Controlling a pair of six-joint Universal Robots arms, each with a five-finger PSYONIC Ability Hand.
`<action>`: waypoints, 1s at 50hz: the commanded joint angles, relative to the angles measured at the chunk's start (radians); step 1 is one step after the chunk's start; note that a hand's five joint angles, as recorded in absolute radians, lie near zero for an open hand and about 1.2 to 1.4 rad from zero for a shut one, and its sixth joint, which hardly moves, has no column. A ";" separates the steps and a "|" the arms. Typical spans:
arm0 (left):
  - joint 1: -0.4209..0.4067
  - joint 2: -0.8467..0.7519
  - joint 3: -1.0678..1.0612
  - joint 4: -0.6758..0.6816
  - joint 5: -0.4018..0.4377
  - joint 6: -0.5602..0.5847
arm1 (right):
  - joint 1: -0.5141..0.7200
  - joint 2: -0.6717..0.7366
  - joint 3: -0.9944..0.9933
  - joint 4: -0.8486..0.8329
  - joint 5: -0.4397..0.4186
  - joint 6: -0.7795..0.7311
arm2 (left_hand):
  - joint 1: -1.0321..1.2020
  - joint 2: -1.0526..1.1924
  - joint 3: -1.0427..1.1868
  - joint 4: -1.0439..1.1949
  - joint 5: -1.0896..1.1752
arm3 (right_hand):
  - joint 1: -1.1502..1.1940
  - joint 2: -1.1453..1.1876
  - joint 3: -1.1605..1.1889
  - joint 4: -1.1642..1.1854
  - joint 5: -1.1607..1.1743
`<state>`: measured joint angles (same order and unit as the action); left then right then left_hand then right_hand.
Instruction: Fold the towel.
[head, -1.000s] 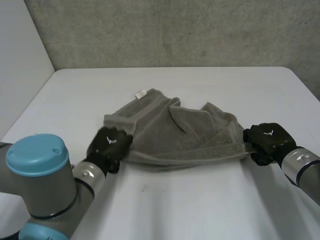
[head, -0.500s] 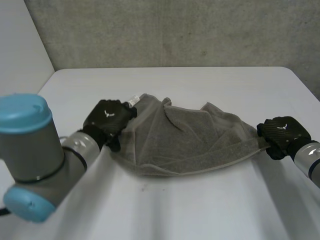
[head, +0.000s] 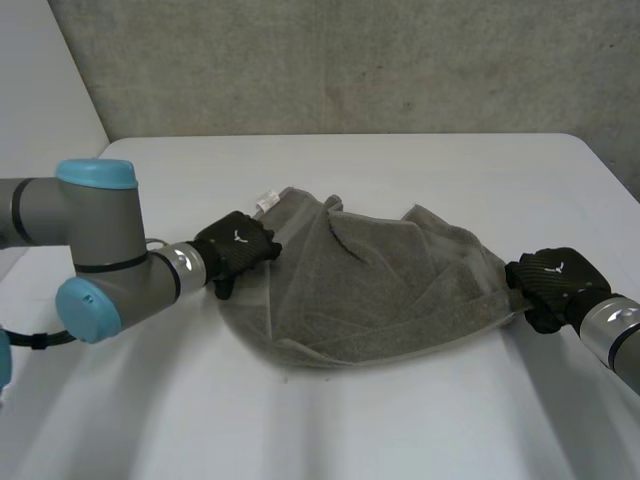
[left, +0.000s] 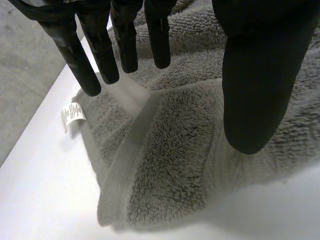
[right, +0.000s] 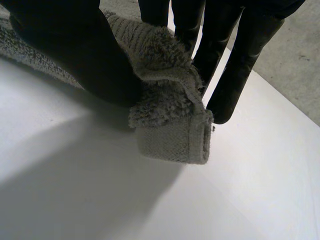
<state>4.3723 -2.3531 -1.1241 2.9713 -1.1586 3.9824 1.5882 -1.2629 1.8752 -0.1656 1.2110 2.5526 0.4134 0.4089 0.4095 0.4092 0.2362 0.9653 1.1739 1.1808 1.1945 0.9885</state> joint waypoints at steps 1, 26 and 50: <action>0.000 -0.074 0.081 0.002 0.037 0.010 | 0.001 0.002 0.005 0.000 0.001 -0.008 | 0.056 0.060 0.059 0.060 0.058 | 0.431 0.222 0.215 0.202 0.233; 0.000 -0.111 0.127 -0.040 0.007 0.060 | 0.001 0.014 0.010 0.000 0.001 -0.025 | 0.595 0.600 0.599 0.600 0.598 | 0.431 0.222 0.215 0.202 0.233; 0.001 -0.017 -0.023 0.006 -0.003 0.061 | 0.001 0.014 0.010 0.005 0.001 -0.026 | 0.684 0.688 0.688 0.688 0.687 | 0.431 0.222 0.215 0.202 0.233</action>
<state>4.3704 -2.3578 -1.1392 2.9789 -1.1607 4.0417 1.5887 -1.2486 1.8852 -0.1639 1.2119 2.5264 1.0008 1.0012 1.0017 1.0015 0.8274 0.9653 1.1739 1.1808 1.1945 0.9894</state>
